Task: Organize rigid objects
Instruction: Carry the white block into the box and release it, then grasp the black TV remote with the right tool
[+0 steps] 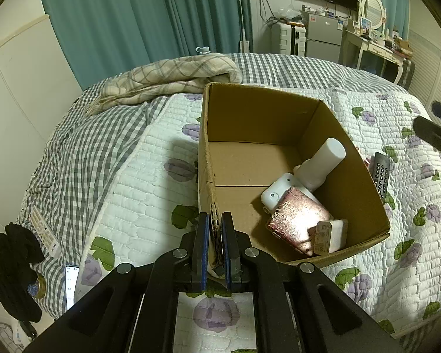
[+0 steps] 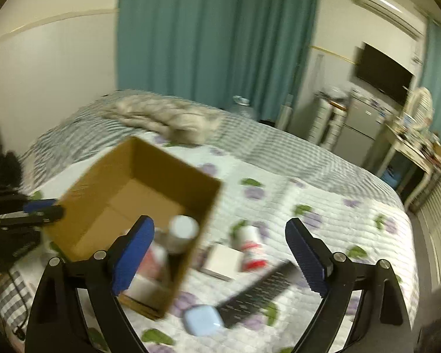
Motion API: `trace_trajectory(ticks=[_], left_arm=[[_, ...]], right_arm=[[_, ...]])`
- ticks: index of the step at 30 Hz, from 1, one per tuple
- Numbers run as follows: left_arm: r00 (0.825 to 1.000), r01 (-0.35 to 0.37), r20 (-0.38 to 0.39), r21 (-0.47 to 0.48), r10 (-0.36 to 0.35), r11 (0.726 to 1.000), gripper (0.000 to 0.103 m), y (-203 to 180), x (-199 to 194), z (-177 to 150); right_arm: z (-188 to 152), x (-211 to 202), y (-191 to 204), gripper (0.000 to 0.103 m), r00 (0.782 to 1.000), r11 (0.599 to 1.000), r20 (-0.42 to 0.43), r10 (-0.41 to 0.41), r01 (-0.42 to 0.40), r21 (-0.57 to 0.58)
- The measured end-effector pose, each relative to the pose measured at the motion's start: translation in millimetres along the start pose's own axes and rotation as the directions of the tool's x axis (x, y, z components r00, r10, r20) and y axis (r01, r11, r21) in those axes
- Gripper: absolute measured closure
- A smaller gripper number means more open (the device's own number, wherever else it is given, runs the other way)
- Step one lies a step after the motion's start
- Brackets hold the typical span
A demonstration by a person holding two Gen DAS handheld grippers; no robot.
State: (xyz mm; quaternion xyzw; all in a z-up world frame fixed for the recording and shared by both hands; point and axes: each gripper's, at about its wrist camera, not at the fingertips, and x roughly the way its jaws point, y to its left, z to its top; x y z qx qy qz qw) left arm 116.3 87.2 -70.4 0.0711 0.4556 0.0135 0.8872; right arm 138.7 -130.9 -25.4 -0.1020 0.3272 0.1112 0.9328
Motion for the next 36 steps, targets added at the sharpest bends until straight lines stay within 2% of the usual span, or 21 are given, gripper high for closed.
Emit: trace_trajectory(ticks=[6,11,15,18,22,26,34,36], left_arm=[[1.000,-0.003,-0.001,0.001,0.003,1.000,0.095,0.4,-0.8,-0.3],[1.000,-0.010,-0.003,0.006,0.011,1.000,0.095,-0.6,-2.1,-0.9],[1.000,-0.011,-0.005,0.007,0.011,1.000,0.095,-1.0,-2.5,-1.0],[1.000,-0.013,-0.004,0.010,0.014,1.000,0.095,-1.3,-2.7,-1.0],[1.000,-0.017,-0.004,0.014,0.017,1.000,0.095,-1.7,-3.8,-1.6],[1.000,-0.018,-0.005,0.015,0.018,1.000,0.095,-2.0,-4.5,-2.1],[1.000,-0.024,-0.009,0.016,0.024,1.000,0.095,-3.3,-5.2,-1.9],[1.000,-0.025,-0.010,0.016,0.025,1.000,0.095,-3.7,-4.5,-1.4]], right_arm=[[-29.2,11.8,-50.9,0.012,0.991,0.988,-0.088,-0.098,0.107,0.107],[-61.6,34.6,-70.2,0.012,0.976,0.975,-0.180,-0.125,0.155,0.161],[-85.6,63.3,-68.9,0.012,0.963,0.973,-0.247,-0.105,0.151,0.174],[-101.2,87.4,-66.8,0.012,0.945,0.973,-0.312,-0.096,0.156,0.172],[-110.8,109.5,-66.6,0.012,0.928,0.970,-0.367,-0.064,0.144,0.195],[-112.7,123.2,-66.1,0.013,0.921,0.970,-0.388,-0.027,0.118,0.214],[-112.5,143.8,-62.0,0.035,0.910,0.965,-0.407,0.073,0.039,0.260],[-111.5,150.3,-60.8,0.038,0.906,0.963,-0.414,0.084,0.033,0.269]])
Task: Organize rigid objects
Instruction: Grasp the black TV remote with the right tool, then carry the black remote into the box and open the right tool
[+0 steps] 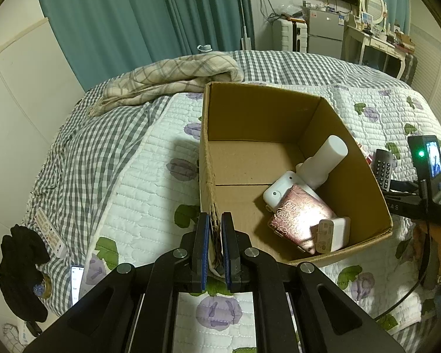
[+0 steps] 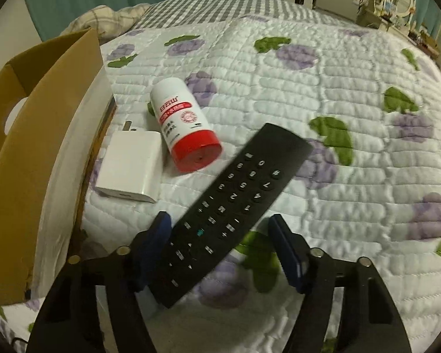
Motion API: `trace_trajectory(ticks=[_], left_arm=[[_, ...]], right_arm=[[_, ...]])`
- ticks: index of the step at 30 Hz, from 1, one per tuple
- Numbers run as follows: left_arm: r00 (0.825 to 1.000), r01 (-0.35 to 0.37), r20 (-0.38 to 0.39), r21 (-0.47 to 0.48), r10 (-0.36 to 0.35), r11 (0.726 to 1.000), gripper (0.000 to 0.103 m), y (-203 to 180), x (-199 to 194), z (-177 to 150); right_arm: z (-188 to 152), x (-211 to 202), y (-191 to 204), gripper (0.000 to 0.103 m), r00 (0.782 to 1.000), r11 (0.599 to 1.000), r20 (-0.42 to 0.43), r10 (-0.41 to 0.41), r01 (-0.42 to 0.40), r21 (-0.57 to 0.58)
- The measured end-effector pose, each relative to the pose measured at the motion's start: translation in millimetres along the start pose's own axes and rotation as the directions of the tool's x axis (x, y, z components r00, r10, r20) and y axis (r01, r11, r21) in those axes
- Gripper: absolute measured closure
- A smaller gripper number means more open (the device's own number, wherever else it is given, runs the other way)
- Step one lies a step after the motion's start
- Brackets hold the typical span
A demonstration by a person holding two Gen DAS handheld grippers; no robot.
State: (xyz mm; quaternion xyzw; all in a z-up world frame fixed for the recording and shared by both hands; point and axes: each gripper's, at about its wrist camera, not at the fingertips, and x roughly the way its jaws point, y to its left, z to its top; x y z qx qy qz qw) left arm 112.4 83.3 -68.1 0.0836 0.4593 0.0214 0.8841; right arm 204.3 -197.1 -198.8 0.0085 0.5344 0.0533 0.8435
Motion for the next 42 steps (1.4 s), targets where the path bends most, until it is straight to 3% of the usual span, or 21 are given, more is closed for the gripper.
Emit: trace_trajectory(ticks=[5,8,13,27,36,42], left_arm=[[1.000,0.001,0.000,0.000,-0.001,1.000,0.095,0.7,-0.1,0.4],[1.000,0.001,0.000,0.000,-0.001,1.000,0.095,0.4,0.0,0.5],[1.000,0.001,0.000,-0.001,-0.001,1.000,0.095,0.7,0.0,0.7],[1.000,0.006,-0.001,-0.003,-0.006,1.000,0.095,2.5,0.9,2.1],[1.000,0.006,-0.001,-0.003,-0.006,1.000,0.095,2.6,0.9,2.0],[1.000,0.012,0.002,-0.013,-0.012,1.000,0.095,4.7,1.3,2.8]], right_arm=[[5.0,3.0,-3.8,0.050,1.000,0.999,0.012,0.007,-0.007,0.041],[4.6,-7.0,-7.2,0.071,0.998,0.998,0.061,0.001,-0.004,0.058],[2.0,-25.5,-10.0,0.084,0.991,0.997,0.136,-0.002,-0.008,0.073],[4.2,-85.3,-8.1,0.084,0.971,0.999,0.237,0.025,-0.029,0.017],[36.0,-176.4,42.6,0.084,0.902,0.988,0.414,0.121,-0.067,-0.142],[48.8,-197.6,105.5,0.084,0.869,0.956,0.435,0.236,-0.128,-0.264]])
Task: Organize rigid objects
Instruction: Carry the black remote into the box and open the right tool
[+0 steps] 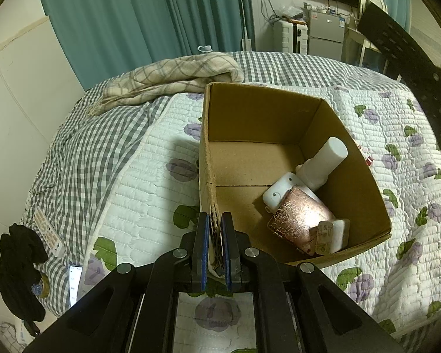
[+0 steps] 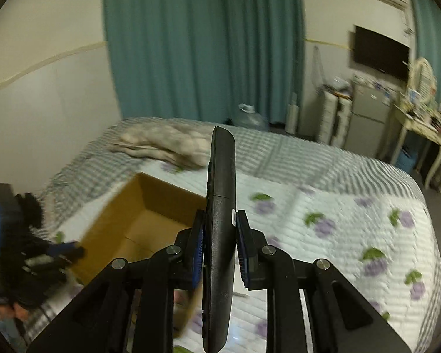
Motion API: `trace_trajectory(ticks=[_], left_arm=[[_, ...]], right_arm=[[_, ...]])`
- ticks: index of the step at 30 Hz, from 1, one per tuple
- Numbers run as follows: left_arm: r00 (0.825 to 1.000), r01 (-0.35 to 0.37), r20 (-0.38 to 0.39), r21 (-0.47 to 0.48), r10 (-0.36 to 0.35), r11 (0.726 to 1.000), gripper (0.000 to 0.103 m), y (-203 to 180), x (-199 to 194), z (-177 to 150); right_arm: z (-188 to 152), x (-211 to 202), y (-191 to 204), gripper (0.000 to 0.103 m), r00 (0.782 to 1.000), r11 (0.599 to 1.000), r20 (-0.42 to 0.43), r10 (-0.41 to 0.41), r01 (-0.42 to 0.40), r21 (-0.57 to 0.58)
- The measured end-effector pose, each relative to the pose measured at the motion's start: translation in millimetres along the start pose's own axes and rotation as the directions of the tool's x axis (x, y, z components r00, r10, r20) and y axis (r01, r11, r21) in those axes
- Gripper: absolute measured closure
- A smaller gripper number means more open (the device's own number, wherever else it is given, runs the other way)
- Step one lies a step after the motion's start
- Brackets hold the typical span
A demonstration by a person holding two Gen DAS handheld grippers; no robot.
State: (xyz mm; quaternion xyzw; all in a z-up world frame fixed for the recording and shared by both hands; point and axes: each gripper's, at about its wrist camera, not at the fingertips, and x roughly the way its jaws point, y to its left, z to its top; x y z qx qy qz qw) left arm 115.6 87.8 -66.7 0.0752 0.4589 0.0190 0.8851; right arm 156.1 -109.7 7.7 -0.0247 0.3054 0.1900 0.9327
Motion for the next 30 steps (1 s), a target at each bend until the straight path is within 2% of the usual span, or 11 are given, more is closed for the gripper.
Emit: trace_trajectory(ticks=[5,10,18,30], left_arm=[[1.000,0.000,0.003,0.003,0.000,1.000,0.095,0.2,-0.2,0.2],[1.000,0.006,0.007,0.000,-0.006,1.000,0.095,1.3,0.5,-0.2],[1.000,0.013,0.009,-0.003,-0.013,1.000,0.095,0.8,0.7,-0.2],[1.000,0.017,0.010,-0.006,-0.017,1.000,0.095,1.6,0.9,-0.8]], right_arm=[[-0.5,22.4,44.5,0.084,0.997,0.996,-0.027,0.077,-0.078,-0.037],[-28.8,63.6,73.4,0.084,0.984,0.991,-0.125,0.125,-0.131,-0.040],[-66.0,111.8,85.7,0.084,0.969,0.992,-0.227,0.096,-0.111,-0.054],[-70.6,117.4,90.0,0.083,0.965,0.993,-0.259,0.045,-0.070,-0.091]])
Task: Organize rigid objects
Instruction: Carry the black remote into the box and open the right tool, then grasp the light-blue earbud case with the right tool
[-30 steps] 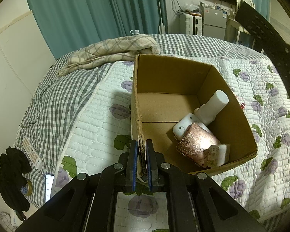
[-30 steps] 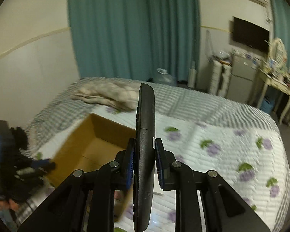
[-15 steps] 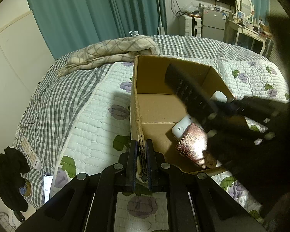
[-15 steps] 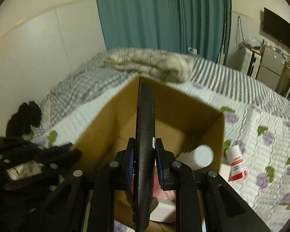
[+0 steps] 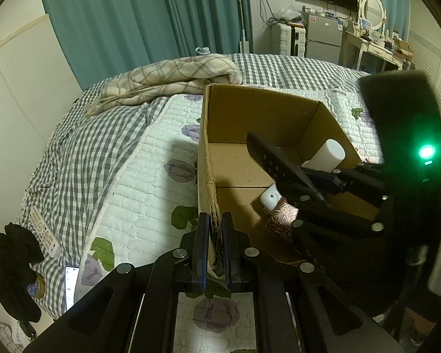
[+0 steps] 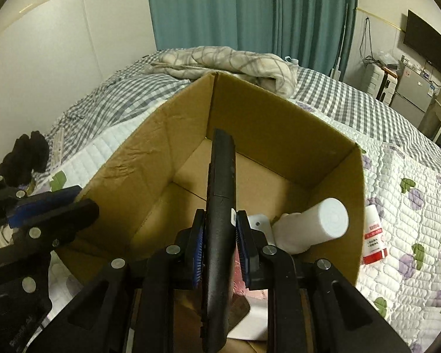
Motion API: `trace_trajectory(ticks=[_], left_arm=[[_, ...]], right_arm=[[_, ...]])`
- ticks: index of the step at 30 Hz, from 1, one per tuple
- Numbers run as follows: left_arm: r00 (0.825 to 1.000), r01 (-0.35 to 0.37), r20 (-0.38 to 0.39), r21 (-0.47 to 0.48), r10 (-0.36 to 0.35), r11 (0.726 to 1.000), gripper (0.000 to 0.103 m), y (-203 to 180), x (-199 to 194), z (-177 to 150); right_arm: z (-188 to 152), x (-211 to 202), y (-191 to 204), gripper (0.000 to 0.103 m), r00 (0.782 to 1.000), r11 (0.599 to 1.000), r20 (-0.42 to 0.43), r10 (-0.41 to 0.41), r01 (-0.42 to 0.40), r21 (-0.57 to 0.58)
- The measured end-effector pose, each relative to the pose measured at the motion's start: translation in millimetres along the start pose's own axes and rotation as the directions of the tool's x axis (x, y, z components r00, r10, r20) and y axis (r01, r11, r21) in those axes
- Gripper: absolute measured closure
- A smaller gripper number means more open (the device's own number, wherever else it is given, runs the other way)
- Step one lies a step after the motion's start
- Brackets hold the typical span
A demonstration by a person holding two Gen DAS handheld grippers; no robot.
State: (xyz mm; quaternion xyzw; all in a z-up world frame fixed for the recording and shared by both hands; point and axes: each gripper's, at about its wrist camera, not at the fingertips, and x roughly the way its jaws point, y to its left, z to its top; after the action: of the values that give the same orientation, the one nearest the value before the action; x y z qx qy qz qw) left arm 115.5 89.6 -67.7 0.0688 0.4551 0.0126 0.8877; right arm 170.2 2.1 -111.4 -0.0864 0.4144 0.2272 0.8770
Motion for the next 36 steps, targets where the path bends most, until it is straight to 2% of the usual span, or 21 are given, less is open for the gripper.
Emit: trace_trajectory(ticks=[2,3,4,6,9,10,12,17,22,30,36], left_arm=[[1.000,0.003,-0.002,-0.002,-0.003,1.000,0.095,-0.8,0.5,-0.4],[1.000,0.002,-0.002,-0.001,-0.002,1.000,0.095,-1.2,0.9,-0.4],[1.000,0.000,-0.002,0.001,0.000,1.000,0.095,-1.9,1.0,-0.3],[1.000,-0.002,-0.002,0.002,0.002,1.000,0.095,-3.5,1.0,-0.1],[1.000,-0.005,-0.003,0.003,0.005,1.000,0.095,-4.2,0.7,0.1],[1.000,-0.004,-0.003,0.003,0.004,1.000,0.095,-4.1,0.5,0.1],[1.000,-0.006,-0.003,0.003,0.006,1.000,0.095,-4.1,0.3,0.0],[1.000,-0.013,-0.004,0.007,0.013,1.000,0.095,-4.8,-0.9,-0.2],[1.000,-0.017,-0.006,0.008,0.017,1.000,0.095,-5.5,-1.7,-0.1],[1.000,-0.027,-0.007,0.014,0.027,1.000,0.095,-4.8,-1.6,-0.3],[0.999,-0.034,-0.009,0.019,0.034,0.999,0.095,-5.6,-1.8,-0.1]], right_arm=[[2.0,-9.0,-0.6,0.082,1.000,1.000,0.019,-0.011,0.012,-0.011],[3.5,-15.8,-1.7,0.075,0.999,0.999,0.034,-0.027,0.027,-0.017],[5.4,-23.1,-3.3,0.061,0.998,0.999,0.050,-0.044,0.045,-0.020],[9.4,-42.5,-11.0,0.043,0.993,0.997,0.096,-0.071,0.072,-0.006],[15.3,-69.0,-24.8,0.034,0.983,0.994,0.150,-0.108,0.105,0.027],[18.0,-78.9,-29.5,0.024,0.977,0.992,0.173,-0.126,0.121,0.039],[20.0,-100.0,-40.4,0.011,0.959,0.986,0.229,-0.167,0.158,0.056],[17.0,-137.9,-68.5,0.009,0.923,0.970,0.298,-0.245,0.235,0.068],[2.3,-149.6,-95.8,0.008,0.915,0.957,0.279,-0.291,0.274,0.098],[-47.9,-116.4,-134.6,0.008,0.937,0.943,0.132,-0.324,0.308,0.127],[-83.4,-73.6,-145.1,0.008,0.955,0.944,0.018,-0.295,0.289,0.157]])
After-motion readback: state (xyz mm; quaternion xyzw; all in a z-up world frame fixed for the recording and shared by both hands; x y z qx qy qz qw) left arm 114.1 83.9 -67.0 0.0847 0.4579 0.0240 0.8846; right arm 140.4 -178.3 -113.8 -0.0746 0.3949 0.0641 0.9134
